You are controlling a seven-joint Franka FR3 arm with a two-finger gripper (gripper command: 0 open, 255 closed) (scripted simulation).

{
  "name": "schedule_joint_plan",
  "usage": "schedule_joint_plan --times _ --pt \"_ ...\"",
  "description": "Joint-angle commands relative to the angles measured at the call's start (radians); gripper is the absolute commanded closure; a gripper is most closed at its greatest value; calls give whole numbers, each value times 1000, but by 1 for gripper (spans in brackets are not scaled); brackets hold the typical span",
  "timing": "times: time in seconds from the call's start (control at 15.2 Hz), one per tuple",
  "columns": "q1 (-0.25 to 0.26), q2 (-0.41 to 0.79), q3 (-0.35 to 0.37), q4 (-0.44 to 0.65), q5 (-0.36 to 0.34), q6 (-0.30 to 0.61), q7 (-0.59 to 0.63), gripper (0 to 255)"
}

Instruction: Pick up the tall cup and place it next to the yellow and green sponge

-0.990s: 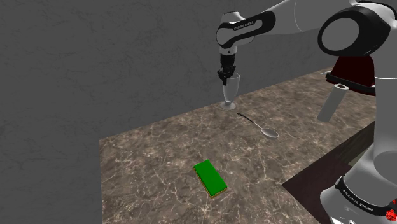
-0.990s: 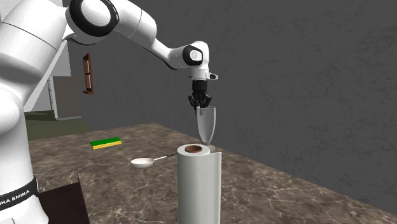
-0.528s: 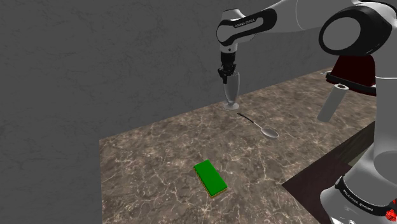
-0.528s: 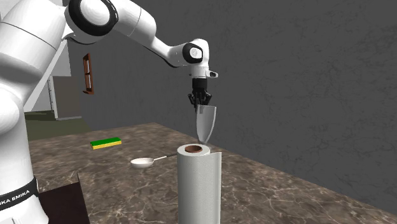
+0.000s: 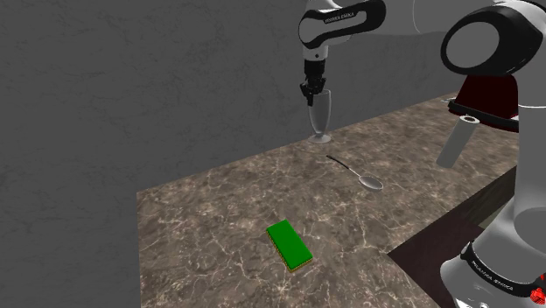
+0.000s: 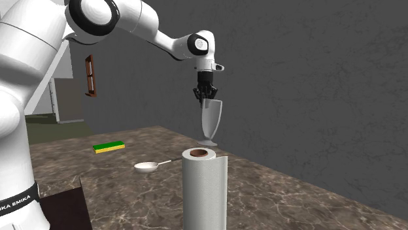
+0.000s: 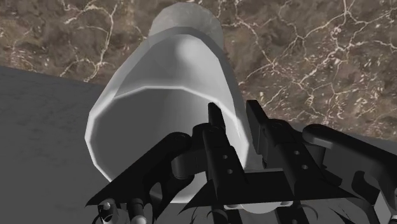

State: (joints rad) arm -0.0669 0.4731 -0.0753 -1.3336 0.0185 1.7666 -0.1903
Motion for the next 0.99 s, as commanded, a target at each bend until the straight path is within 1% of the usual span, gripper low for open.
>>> schedule_joint_plan --times 0.0,0.4,0.66,0.92 --pt "-1 2 0 32 0 -30 0 255" --pt "-2 8 0 120 0 -111 -1 255" --pt "34 -154 8 -67 -12 -87 41 255" --pt "67 -295 24 -206 -22 -88 88 255"
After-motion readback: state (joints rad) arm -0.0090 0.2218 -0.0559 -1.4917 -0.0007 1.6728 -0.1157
